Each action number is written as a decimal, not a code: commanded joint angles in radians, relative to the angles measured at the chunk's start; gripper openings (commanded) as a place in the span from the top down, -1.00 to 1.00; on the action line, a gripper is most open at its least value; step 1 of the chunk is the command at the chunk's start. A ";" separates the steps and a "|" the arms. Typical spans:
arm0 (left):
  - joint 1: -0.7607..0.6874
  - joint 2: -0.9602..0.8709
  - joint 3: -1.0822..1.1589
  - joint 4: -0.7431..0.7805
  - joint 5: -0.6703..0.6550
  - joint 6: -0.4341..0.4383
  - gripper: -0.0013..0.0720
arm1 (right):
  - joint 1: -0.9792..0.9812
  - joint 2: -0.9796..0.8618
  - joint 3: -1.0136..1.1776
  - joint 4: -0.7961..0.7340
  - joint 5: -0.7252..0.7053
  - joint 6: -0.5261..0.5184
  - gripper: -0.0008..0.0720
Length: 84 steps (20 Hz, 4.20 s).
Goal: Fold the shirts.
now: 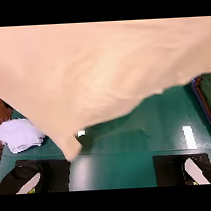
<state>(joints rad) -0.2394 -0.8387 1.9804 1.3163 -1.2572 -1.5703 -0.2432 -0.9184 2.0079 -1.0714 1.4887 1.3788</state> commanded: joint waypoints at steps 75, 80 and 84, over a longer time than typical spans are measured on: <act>0.153 0.098 -0.605 -0.157 0.160 0.074 0.90 | 0.076 0.146 -0.772 0.023 -0.230 0.016 0.94; 0.153 0.108 -0.071 -0.142 0.118 0.050 0.90 | 0.076 0.210 -0.366 0.010 -0.197 0.016 0.94; 0.153 0.106 0.140 -0.138 0.124 0.022 0.90 | 0.076 0.165 -0.090 -0.117 -0.017 0.064 0.94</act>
<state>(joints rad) -0.0879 -0.7349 1.9495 1.1633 -1.1328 -1.5261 -0.1677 -0.7338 1.7153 -1.1011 1.3506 1.4094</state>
